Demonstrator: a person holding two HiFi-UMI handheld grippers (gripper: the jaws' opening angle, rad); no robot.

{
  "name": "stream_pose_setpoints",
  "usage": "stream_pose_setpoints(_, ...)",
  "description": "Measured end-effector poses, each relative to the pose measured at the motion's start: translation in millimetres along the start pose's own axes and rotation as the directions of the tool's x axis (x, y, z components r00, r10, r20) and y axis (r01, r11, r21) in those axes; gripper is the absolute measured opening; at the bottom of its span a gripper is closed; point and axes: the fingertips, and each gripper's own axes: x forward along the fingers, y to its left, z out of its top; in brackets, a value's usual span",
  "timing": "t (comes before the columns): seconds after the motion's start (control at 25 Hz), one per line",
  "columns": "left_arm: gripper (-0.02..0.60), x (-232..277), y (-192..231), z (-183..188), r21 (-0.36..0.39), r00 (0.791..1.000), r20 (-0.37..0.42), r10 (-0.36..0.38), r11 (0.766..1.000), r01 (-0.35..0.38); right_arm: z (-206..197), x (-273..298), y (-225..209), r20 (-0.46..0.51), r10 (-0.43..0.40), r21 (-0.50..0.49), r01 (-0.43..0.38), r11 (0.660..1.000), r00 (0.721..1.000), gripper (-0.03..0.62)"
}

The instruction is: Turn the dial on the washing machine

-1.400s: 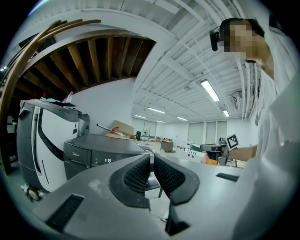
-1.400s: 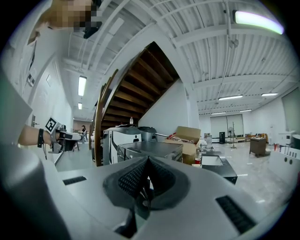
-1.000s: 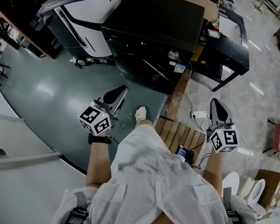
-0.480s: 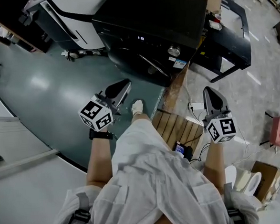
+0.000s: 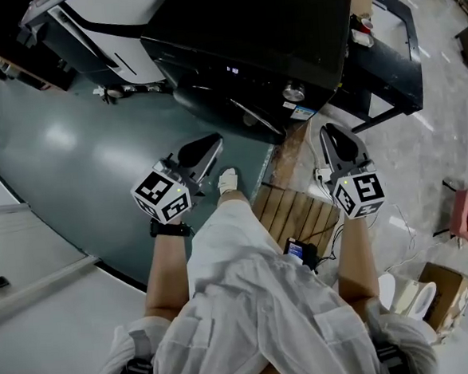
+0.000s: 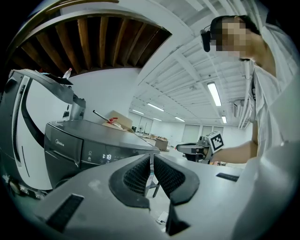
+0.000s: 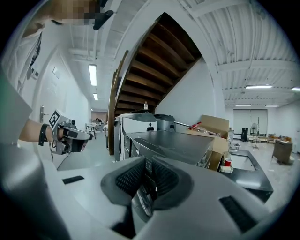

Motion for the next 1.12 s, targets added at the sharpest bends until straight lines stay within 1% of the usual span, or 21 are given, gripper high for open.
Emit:
stream_pose_setpoints(0.2, 0.015, 12.3, 20.4, -9.0, -0.030, 1.000, -0.007, -0.001, 1.000, 0.001, -2.4, 44.4, -3.6, -0.033, 0.021, -0.017, -0.022, 1.000, 0.999, 0.054)
stream_pose_setpoints(0.44, 0.015, 22.9, 37.0, -16.2, -0.043, 1.000, -0.011, 0.000, 0.999, 0.000, -11.8, 87.1, -4.2, -0.075, 0.045, -0.051, -0.049, 0.998, 0.996, 0.071)
stream_pose_setpoints(0.6, 0.015, 20.8, 44.4, -22.2, -0.054, 1.000, -0.024, 0.006, 0.999, -0.008, -17.4, 108.6, -0.6, -0.112, 0.056, -0.122, -0.070, 0.990, 0.992, 0.089)
stream_pose_setpoints(0.84, 0.015, 18.9, 46.8, -29.1, -0.068, 0.999, -0.040, 0.002, 0.998, -0.005, -23.0, 139.2, 7.2, -0.186, 0.076, -0.257, -0.123, 0.959, 0.980, 0.132)
stream_pose_setpoints(1.0, 0.015, 18.7, 46.6, -32.5, -0.075, 0.999, -0.044, -0.002, 0.997, -0.001, -32.6, 151.4, 6.6, -0.227, 0.070, -0.295, -0.137, 0.946, 0.971, 0.151)
stream_pose_setpoints(1.12, 0.015, 19.3, 45.9, -33.8, -0.075, 0.999, -0.045, -0.006, 0.997, 0.002, -46.9, 156.9, -0.9, -0.273, 0.042, -0.327, -0.134, 0.936, 0.961, 0.166)
